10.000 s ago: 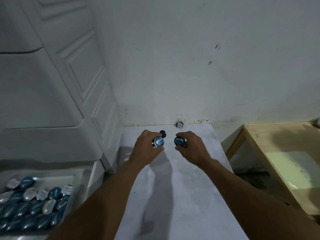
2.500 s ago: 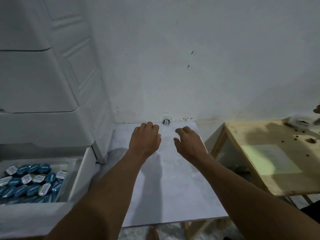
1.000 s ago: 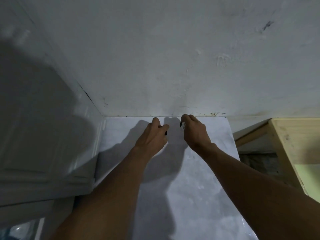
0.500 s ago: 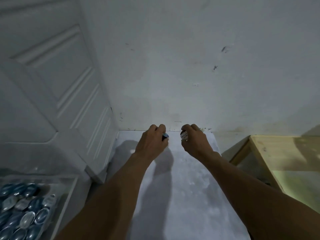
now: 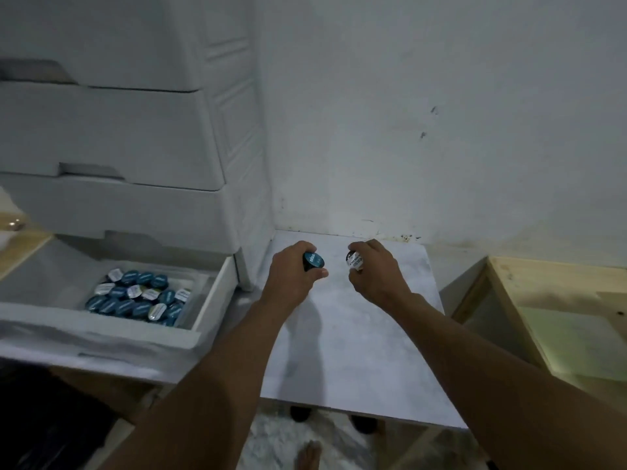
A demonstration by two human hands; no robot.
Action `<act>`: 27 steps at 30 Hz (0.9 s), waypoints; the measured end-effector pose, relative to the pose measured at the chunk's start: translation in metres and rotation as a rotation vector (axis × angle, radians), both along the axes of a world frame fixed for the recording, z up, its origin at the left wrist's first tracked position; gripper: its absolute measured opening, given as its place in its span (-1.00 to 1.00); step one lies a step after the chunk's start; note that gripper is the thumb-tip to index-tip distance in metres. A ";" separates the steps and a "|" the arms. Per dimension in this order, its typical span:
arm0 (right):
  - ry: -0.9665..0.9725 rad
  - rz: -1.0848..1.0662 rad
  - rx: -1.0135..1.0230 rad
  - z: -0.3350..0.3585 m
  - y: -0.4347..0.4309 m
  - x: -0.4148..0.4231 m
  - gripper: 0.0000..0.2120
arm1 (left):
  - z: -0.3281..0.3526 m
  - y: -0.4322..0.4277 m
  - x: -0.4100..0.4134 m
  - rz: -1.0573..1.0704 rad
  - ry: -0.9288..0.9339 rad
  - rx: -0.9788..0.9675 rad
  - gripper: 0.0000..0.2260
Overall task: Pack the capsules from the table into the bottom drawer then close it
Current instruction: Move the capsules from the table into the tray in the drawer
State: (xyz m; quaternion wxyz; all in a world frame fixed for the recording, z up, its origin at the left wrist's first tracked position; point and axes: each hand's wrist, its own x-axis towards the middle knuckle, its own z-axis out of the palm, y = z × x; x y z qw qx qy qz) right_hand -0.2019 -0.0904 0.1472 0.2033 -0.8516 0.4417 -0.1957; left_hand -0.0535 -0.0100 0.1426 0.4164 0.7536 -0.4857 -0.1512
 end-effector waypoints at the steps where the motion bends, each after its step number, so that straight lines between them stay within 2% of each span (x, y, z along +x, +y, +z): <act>1: -0.003 0.019 -0.001 0.002 0.013 0.002 -0.55 | 0.003 0.015 0.001 0.016 0.025 -0.002 -0.60; 3: -0.017 0.060 -0.019 0.007 0.034 0.012 -0.55 | 0.010 0.043 0.006 0.057 0.048 -0.023 -0.59; 8: -0.022 0.164 -0.032 0.015 0.086 0.052 -0.57 | 0.019 0.109 0.035 0.161 -0.018 -0.056 -0.85; 17: -0.092 0.241 -0.058 0.026 0.159 0.158 -0.58 | 0.028 0.193 0.130 0.258 0.000 -0.082 -0.66; 19: -0.112 0.239 -0.058 0.025 0.177 0.188 -0.58 | 0.030 0.210 0.158 0.248 0.016 -0.080 -0.67; 27: -0.132 0.200 -0.024 0.013 0.225 0.279 -0.59 | 0.024 0.248 0.257 0.185 -0.113 -0.057 -0.67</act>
